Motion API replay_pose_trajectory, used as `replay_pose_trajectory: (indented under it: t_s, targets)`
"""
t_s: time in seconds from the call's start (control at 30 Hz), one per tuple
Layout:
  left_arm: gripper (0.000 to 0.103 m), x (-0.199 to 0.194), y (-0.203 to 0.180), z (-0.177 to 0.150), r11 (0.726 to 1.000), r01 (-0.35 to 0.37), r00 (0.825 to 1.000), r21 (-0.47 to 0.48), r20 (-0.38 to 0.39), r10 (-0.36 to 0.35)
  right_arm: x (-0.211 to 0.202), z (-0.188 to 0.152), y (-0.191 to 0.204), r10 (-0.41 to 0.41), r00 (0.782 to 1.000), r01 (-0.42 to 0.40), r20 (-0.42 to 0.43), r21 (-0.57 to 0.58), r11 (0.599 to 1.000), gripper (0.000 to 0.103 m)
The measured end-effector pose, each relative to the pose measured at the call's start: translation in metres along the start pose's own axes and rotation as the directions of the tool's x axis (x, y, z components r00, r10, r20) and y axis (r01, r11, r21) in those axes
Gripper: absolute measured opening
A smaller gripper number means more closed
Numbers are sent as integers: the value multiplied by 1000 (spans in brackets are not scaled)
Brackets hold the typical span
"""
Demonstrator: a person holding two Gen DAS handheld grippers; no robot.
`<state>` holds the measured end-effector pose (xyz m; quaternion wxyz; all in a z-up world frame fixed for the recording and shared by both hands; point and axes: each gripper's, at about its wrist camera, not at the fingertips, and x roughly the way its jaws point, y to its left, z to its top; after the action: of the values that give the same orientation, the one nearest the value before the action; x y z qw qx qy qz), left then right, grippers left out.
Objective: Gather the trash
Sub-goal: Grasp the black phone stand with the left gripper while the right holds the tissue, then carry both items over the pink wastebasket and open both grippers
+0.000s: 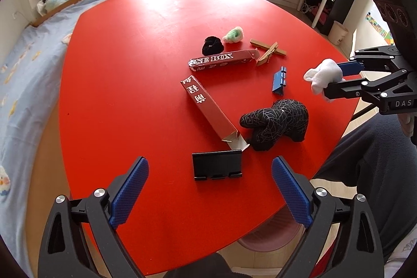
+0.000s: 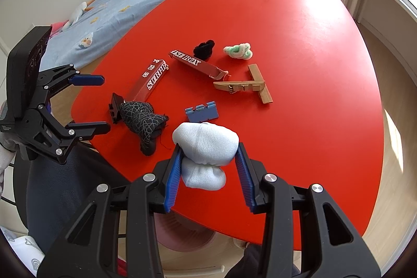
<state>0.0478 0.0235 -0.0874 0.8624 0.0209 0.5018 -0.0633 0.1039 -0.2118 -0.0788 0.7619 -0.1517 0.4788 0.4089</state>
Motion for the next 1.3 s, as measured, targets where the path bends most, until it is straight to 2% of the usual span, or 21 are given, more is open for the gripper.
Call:
replay_pose_trajectory:
  t_s: [0.17,0.4,0.6,0.97,1.3]
  targets:
    - [90,1,-2,1,1000,-6,1000,4,-5,6,0,-1,0,1,1000,-1,1,1,1000,40]
    - [59,6,-3,0,1000,-15,999,6,-33,15,0,-1,-1,2,1000,-2,0,0,1000,40]
    - [40,7,-4,-2,1000,-2,999,3,-45,3,0,-1,0,2,1000,-2,1,1,1000,40]
    - [39,-5,1,-7,998,-12,1000,-57,-21,11,-4,-2,0,2,1000,-2,7,6,1000,40]
    - [39,-44,-17,-9,995,-10,999,-102,52,16,-24,-9,7,0,999,-1,35,4,1000,40]
